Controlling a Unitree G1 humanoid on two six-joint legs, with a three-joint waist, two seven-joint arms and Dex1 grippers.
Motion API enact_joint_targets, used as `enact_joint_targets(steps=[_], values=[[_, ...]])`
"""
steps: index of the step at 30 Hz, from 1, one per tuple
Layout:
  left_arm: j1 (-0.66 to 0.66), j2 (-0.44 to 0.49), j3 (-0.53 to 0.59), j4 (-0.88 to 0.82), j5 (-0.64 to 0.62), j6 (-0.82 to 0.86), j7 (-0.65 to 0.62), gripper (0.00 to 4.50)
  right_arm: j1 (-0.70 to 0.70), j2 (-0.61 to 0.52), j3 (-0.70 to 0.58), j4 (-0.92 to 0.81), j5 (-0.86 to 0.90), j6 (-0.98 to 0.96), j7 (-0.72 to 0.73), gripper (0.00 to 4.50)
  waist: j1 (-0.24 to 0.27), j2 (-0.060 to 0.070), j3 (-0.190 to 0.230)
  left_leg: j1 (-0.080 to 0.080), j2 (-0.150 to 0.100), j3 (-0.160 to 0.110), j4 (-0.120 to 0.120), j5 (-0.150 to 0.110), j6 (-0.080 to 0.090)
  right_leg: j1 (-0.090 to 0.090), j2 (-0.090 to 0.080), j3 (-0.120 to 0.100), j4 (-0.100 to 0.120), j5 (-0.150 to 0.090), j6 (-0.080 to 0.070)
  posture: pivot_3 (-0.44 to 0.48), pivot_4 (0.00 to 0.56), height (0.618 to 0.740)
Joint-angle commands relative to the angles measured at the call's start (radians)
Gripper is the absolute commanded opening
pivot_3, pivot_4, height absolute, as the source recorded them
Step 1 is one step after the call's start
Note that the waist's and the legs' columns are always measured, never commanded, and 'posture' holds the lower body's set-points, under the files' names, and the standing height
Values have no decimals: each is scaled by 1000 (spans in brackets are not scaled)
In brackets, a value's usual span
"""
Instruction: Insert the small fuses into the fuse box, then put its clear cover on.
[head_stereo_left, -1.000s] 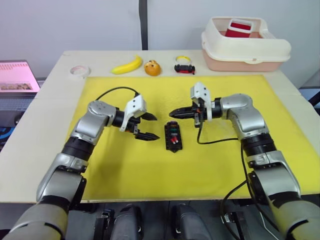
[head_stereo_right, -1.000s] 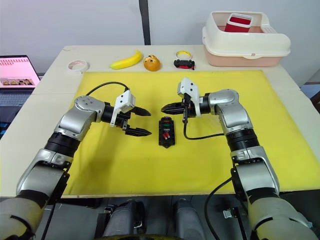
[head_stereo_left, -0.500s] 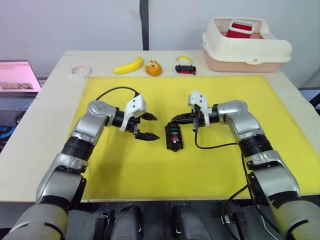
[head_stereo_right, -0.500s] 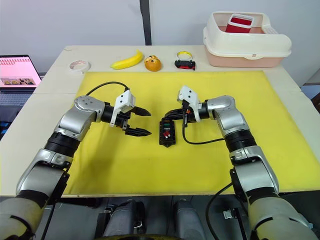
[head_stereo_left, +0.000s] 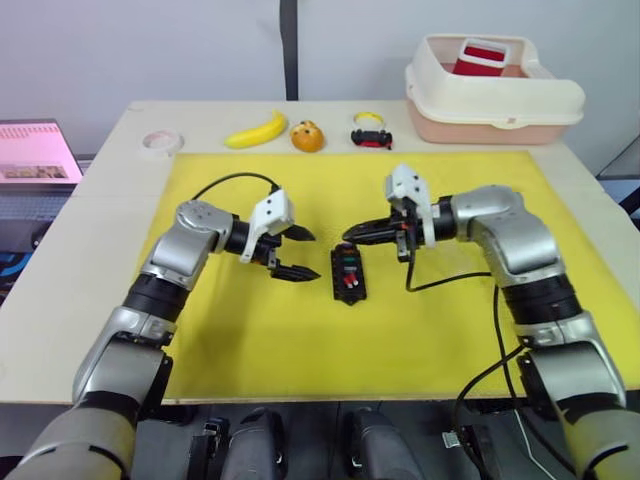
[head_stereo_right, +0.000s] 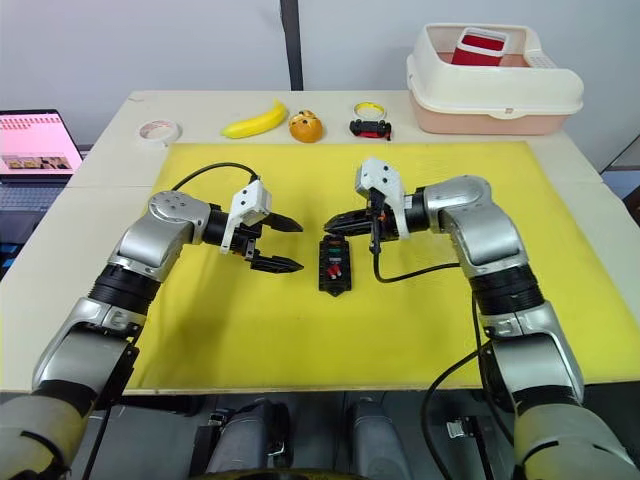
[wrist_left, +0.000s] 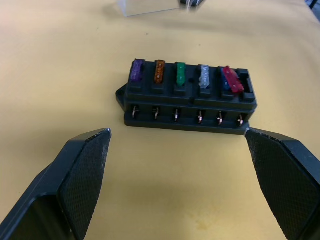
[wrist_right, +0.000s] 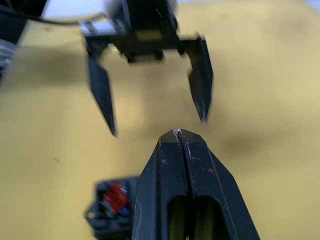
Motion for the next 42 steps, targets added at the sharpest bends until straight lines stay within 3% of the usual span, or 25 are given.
enact_joint_targets(steps=[1, 7, 10, 13, 25, 42], values=[[15, 22, 5, -59, -16, 5, -23, 4500, 112, -75, -9, -209, 39, 74, -21, 35, 5, 0, 0, 0, 0, 0, 0, 0, 0, 0, 0, 0, 0, 0, 0, 0, 150, 739], [64, 52, -2, -137, -26, 20, -49, 4500, 231, -129, 2, -378, 54, 117, -89, 35, -5, 0, 0, 0, 0, -1, 0, 0, 1, 0, 0, 0, -1, 0, 0, 0, 150, 739], [91, 67, -7, -177, -25, 24, -59, 4500, 228, -136, 11, -370, 42, 107, -115, 824, -4, 0, 0, 0, 0, -1, 0, 0, 1, 0, 1, 0, -1, 0, 0, 0, 150, 739], [104, 73, -5, -205, -27, 34, -55, 4500, 214, -147, 26, -346, 27, 81, -127, 2244, -1, 0, 0, 0, 0, -1, 0, 0, 1, 0, 0, 0, -1, 0, 0, 0, 150, 739], [123, 79, -7, -246, -23, 46, -42, 4500, 117, -139, 110, -188, -11, 4, -87, 2244, -1, 0, 0, 0, 0, -1, 1, -1, 1, 0, 0, 0, -1, 0, 0, 0, 150, 739], [115, 73, -10, -230, -20, 39, -29, 4500, 116, -122, 131, -182, -2, 17, -82, 2244, -1, 0, 0, 0, 0, -1, 1, -1, 1, 0, 0, 0, -1, 0, 0, 0, 150, 739]])
